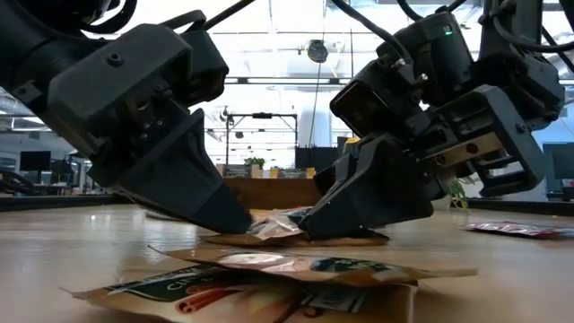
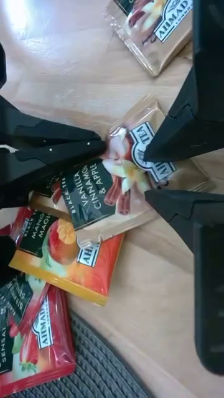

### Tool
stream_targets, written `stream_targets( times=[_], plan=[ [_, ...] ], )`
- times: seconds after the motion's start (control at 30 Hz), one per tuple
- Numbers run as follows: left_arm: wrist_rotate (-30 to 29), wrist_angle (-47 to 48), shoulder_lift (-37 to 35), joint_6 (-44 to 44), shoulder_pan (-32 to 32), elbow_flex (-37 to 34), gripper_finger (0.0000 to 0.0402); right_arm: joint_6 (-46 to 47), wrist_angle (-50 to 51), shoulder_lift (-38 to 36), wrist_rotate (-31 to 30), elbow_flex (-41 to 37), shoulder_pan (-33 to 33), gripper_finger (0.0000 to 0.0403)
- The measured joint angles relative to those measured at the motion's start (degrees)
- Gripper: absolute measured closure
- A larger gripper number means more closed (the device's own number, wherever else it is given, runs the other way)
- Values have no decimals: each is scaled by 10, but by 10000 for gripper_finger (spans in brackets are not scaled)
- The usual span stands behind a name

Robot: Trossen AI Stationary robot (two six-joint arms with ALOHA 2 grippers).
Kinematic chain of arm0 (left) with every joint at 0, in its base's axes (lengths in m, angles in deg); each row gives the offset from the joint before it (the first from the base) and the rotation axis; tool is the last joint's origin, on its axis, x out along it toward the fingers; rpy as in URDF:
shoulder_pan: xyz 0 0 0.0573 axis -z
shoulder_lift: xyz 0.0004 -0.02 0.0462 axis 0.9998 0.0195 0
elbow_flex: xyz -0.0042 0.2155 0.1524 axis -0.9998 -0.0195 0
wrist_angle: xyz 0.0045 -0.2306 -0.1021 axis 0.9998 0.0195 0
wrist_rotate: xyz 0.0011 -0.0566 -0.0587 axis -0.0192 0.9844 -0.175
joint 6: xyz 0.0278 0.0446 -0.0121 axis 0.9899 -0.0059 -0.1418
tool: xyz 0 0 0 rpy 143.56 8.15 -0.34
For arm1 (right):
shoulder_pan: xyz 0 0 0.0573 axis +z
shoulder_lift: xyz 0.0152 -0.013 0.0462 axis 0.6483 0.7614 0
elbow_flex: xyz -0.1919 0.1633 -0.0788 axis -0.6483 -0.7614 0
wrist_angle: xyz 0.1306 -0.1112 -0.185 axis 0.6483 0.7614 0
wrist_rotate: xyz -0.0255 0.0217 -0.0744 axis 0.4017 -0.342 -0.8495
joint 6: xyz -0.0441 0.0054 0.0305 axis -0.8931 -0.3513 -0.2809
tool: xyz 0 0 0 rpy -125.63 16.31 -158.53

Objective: Pick & Place Tea
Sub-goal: Put the brown tea bag into the left section of the wooden organizer

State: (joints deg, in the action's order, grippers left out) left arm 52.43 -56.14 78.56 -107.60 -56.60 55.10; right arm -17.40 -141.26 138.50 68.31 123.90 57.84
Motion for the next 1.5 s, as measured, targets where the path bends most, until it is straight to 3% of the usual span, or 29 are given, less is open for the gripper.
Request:
stream_targets(
  times=[0.13,0.27,0.5,0.7,1.27,1.5],
  plan=[
    [5,16,0,-7,0,0,314,-18,20,-20,11,0,5,394],
    [1,30,0,-26,0,1,314,-19,95,-85,6,-3,10,358],
    [-10,34,1,-28,0,0,314,50,218,-178,-147,-2,33,260],
    [-28,36,7,-26,2,0,314,159,260,-175,-125,-2,18,217],
    [-31,-34,54,4,-2,0,314,217,228,-134,-57,-1,-24,222],
    [-31,-34,54,4,-2,0,314,200,227,-134,-27,-1,-21,288]
  ],
)
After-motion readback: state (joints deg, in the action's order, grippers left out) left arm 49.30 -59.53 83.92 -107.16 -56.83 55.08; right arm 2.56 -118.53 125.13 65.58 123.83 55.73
